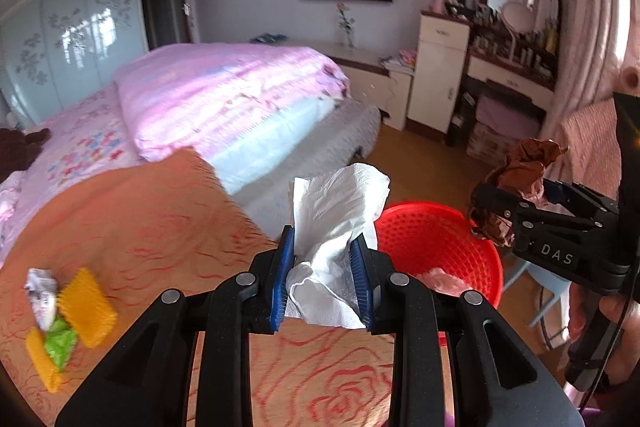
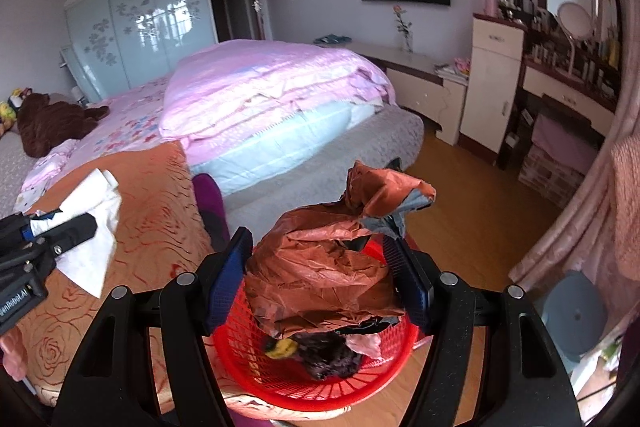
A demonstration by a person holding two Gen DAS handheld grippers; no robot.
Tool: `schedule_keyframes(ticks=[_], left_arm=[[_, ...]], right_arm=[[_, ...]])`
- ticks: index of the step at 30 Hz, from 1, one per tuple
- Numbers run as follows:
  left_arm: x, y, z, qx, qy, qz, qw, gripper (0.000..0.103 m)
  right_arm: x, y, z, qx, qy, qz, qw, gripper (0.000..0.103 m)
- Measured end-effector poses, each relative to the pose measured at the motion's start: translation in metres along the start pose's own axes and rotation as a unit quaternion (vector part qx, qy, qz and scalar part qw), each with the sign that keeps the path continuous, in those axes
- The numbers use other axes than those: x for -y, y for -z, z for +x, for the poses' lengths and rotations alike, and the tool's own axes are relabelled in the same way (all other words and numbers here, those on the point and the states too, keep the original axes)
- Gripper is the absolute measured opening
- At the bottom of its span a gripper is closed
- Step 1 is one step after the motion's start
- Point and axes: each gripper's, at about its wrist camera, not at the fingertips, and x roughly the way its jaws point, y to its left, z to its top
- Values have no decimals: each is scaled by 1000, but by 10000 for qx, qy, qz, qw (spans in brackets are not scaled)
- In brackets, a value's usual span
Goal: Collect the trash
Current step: 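Open the right tool to drop the brown cloth while the left tool releases the tissue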
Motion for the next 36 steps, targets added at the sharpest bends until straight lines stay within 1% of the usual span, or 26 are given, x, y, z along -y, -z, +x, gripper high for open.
schedule_keyframes(ticks=[6,12,19,20,23,24,26,32,36], left_arm=[[16,3,33,-405,258,86,9988,26],[31,8,61,-748,399,225,9961,26],[40,15,77,-950,566,356,9932,27],[41,15,78,-967,568,372,9930,29],[41,18,80,-995,586,335,9927,39],[40,18,80,-995,584,313,9928,41],[38,18,79,-983,584,254,9931,51],[32,17,73,-907,519,101,9945,55],[31,15,64,-757,438,74,9961,58]], right_arm=[[13,8,14,-165,126,198,9996,66],[20,16,31,-450,97,330,9984,66],[28,20,43,-669,94,532,9963,67],[29,21,43,-691,91,550,9961,67],[29,22,46,-757,47,580,9954,68],[29,22,46,-762,42,585,9954,72],[30,22,45,-752,-2,642,9951,76],[29,21,40,-665,-6,665,9956,77],[28,19,35,-541,40,635,9965,77]])
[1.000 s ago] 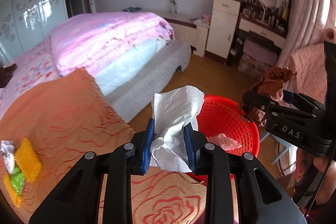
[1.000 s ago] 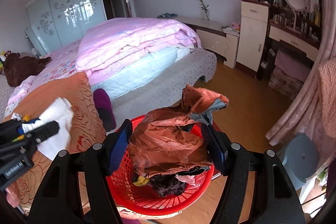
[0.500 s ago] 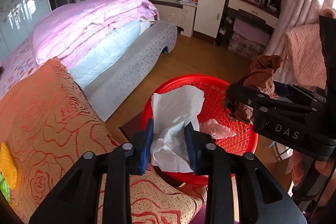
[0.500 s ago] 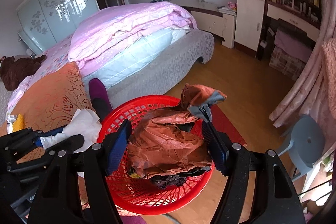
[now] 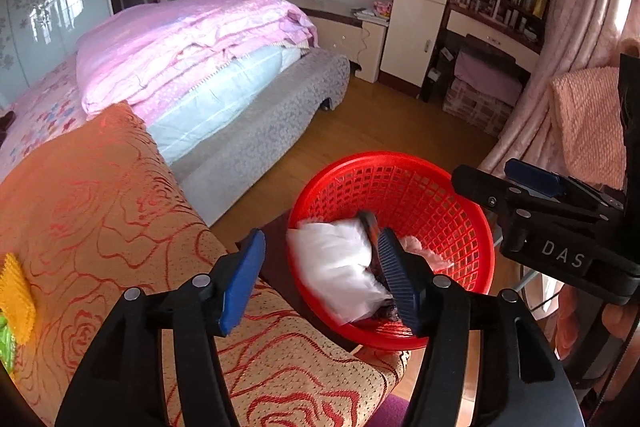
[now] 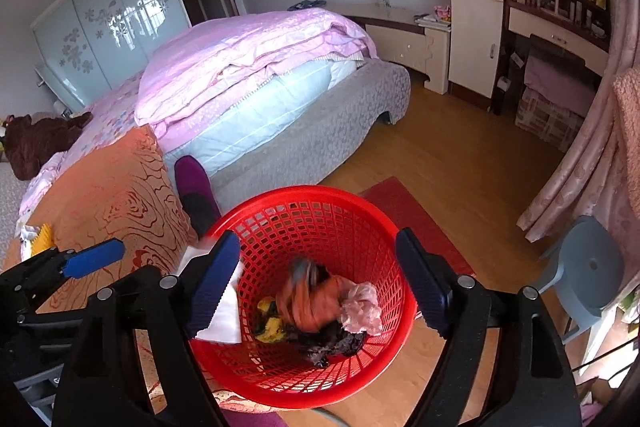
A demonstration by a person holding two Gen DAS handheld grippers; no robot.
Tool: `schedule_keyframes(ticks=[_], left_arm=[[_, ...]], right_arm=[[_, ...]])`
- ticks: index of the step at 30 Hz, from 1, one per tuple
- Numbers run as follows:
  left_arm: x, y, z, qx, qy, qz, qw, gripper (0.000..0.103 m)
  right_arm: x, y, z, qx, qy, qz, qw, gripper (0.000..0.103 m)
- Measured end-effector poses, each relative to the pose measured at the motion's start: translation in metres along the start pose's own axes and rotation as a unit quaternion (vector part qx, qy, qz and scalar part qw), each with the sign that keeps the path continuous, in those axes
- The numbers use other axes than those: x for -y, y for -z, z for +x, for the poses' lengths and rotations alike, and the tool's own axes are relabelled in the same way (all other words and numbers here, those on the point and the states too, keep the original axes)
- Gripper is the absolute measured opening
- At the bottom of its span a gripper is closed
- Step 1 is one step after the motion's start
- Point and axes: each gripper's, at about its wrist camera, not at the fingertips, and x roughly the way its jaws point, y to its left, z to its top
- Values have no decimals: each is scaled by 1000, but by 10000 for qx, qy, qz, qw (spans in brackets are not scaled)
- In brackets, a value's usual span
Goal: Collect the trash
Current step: 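Open the right tool to drop the brown cloth while the left tool releases the tissue, then withdraw both open tools from the red basket back over the bed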
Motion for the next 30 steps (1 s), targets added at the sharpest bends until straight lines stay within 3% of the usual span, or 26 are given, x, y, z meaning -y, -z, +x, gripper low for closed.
schedule_keyframes(ticks=[12,21,30], left_arm=[[-1,3,-45,661,-325,50,9973,77],[-24,14,-84,1113,-604,-200,9917,87],[-75,34,-130,1667,-1476,-829,9714,94]], right_arm=[[-10,-1,-16,399,63,-181,9990,78],[-40,5,-28,675,-162,-688,9952,79],[-94,21,-43,965,-558,-1300,9852,86]])
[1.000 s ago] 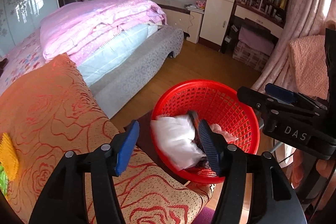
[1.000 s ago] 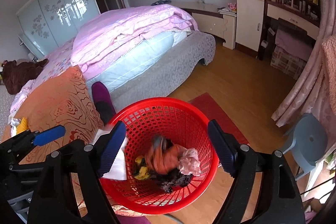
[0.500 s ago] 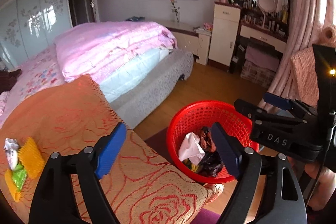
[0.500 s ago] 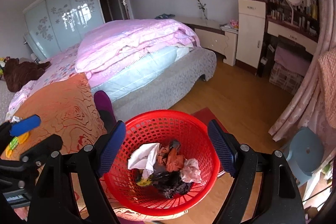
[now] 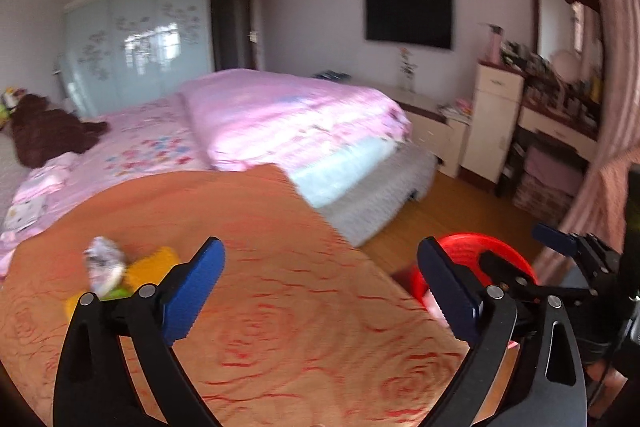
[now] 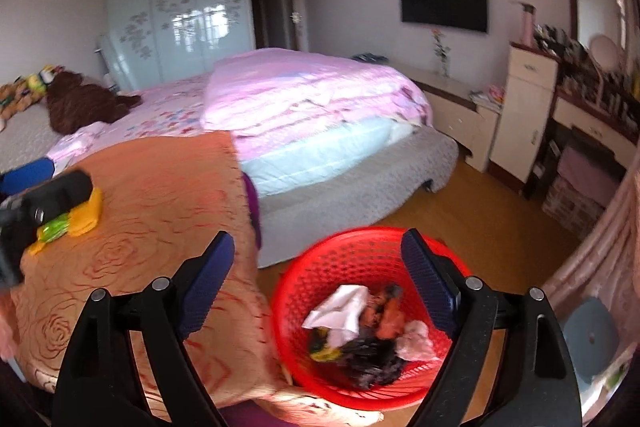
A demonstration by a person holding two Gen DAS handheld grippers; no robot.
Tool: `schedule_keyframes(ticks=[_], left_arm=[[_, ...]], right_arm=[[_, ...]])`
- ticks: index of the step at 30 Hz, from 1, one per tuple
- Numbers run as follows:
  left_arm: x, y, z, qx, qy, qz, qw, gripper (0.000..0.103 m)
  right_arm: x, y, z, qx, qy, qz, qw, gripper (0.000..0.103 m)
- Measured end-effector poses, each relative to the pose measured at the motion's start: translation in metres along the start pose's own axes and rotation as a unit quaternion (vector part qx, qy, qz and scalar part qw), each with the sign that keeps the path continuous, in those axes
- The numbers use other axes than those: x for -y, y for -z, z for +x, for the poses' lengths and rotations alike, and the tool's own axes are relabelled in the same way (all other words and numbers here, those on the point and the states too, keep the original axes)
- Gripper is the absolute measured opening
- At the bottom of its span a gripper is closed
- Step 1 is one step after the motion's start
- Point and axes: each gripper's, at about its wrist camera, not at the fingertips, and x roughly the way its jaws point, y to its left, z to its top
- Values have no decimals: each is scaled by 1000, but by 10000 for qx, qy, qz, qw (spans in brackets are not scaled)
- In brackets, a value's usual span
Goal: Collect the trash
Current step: 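Withdraw both open tools from the red basket back over the bed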
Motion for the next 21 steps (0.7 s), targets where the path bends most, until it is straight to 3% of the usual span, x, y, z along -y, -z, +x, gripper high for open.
schedule_keyframes(ticks=[5,9,14,21], left_arm=[[-50,3,-10,-45,-435,-376,9983,95],[-97,10,-10,-268,-882,-775,9927,95],[-163,27,-12,-554,-1504,-1359,9777,94],[-239,48,-6,-1134,-1842,-2274,9495,94]], right_arm=[[-26,-8,-12,320,-190,-191,9991,91],[-43,-13,-14,278,-445,-337,9981,92],[-63,-17,-11,205,-676,-424,9966,92],[-78,-16,-12,121,-842,-497,9951,92]])
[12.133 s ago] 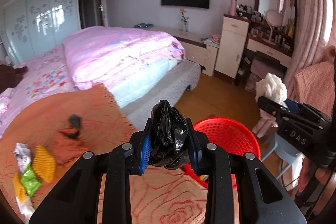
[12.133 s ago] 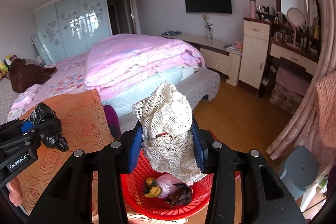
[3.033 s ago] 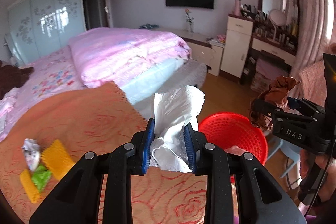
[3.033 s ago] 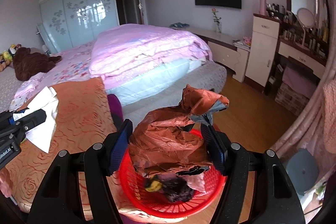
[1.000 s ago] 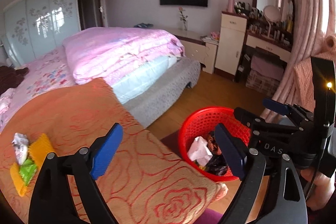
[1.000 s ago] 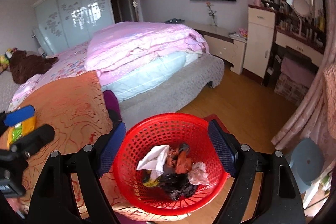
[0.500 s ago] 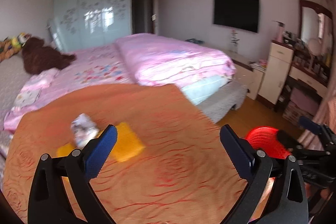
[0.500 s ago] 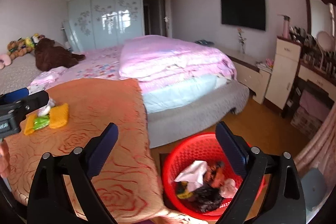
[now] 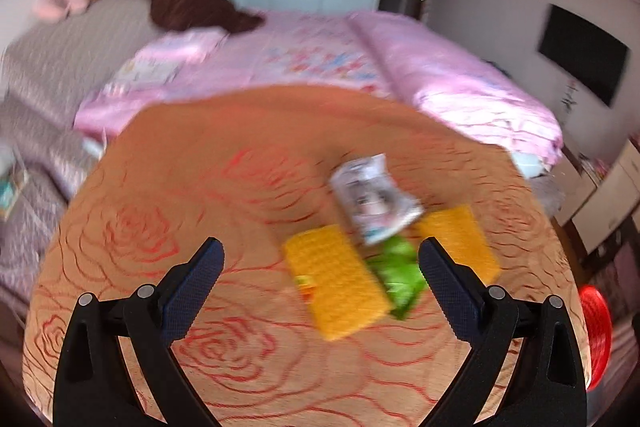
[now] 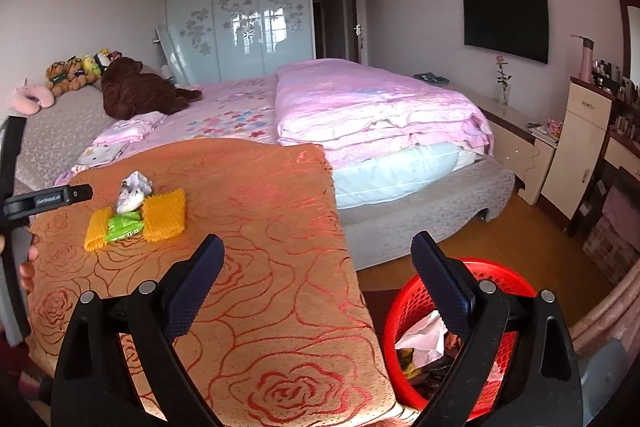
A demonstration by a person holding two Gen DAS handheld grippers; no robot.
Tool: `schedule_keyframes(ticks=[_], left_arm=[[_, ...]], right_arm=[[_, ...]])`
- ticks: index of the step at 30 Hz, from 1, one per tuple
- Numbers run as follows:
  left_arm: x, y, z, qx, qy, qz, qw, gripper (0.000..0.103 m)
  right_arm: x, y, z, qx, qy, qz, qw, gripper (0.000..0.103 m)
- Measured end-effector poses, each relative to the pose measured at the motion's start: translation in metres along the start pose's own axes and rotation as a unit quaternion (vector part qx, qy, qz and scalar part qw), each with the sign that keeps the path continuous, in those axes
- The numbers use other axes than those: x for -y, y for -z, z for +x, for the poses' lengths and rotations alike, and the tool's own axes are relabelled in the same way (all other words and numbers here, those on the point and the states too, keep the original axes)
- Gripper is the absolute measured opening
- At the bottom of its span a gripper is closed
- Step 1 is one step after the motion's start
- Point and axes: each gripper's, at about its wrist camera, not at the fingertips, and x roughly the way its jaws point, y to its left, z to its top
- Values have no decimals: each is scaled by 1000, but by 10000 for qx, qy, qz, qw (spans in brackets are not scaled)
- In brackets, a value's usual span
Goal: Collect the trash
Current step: 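Withdraw both open tools from the red basket back over the bed, then grasp a yellow foam sleeve with the left tool while the right tool grasps the green wrapper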
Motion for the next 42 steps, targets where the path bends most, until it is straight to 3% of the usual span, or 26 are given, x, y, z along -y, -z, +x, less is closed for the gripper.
schedule_keyframes(ticks=[4,12,22,28,37,42], left_arm=[[-15,1,18,-275,72,-261,9993,90],[0,12,44,-706,318,-100,9969,54],[2,19,40,-581,384,26,9976,24],[-4,19,27,-428,441,8,9981,21],[-16,14,0,-60,286,29,9996,21],[-24,14,-4,10,245,-29,9997,21]], right_arm=[[1,2,2,-70,7,40,10000,92],[-1,6,8,-174,3,43,9998,92],[-14,3,19,-293,-177,-64,9994,92],[-39,-6,38,-482,-588,-118,9970,92],[-117,-21,70,-660,-1242,-674,9878,91],[-157,-26,91,-847,-1582,-985,9788,82]])
